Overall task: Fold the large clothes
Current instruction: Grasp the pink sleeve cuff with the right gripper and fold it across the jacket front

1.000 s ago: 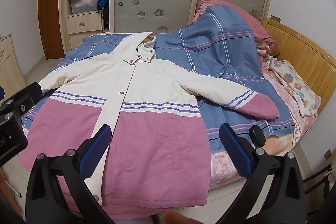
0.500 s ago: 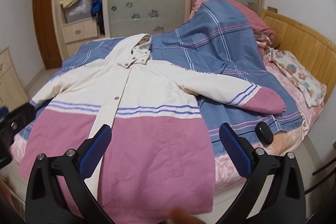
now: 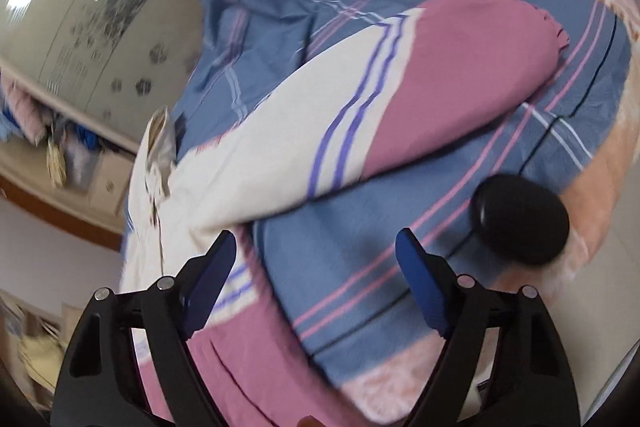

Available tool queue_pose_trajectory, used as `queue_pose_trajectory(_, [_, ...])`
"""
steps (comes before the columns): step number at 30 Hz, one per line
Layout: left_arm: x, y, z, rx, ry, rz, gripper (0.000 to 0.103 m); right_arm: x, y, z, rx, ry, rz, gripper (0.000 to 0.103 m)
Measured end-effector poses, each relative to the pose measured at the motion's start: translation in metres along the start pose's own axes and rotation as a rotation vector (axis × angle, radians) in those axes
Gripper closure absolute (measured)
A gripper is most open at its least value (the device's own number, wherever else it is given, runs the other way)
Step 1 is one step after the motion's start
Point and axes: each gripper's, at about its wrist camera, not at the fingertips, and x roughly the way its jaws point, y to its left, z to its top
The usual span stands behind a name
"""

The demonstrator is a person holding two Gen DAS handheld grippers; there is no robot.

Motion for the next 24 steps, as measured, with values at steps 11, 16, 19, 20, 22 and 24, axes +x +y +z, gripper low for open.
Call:
queue_pose_trajectory(11, [0.034, -0.008, 0.001, 0.044, 0.055, 0.016, 0.006, 0.027, -0.048, 0.09, 0.225, -0.139, 0.059, 0.092])
queue_pose_trajectory(16, [0.027, -0.007, 0.01, 0.08, -0.035, 0.167, 0.006, -0.018, 0.073, 0.067, -0.168, -0.278, 0.183, 0.092])
queue_pose_trajectory(19, [0.022, -0.006, 0.013, 0.072, -0.046, 0.152, 0.006, -0.016, 0.146, 0.028, -0.352, -0.161, 0.328, 0.092])
queue_pose_trajectory(20, [0.021, -0.005, 0.014, 0.067, -0.047, 0.144, 0.006, -0.012, 0.164, 0.015, -0.399, -0.124, 0.352, 0.092])
queue_pose_trajectory(22, [0.019, -0.004, 0.014, 0.07, -0.048, 0.141, 0.006, 0.0, 0.194, -0.015, -0.48, -0.048, 0.393, 0.092])
queue_pose_trajectory(24, [0.017, -0.002, 0.014, 0.076, -0.051, 0.148, 0.006, 0.02, 0.221, -0.047, -0.549, 0.057, 0.432, 0.092])
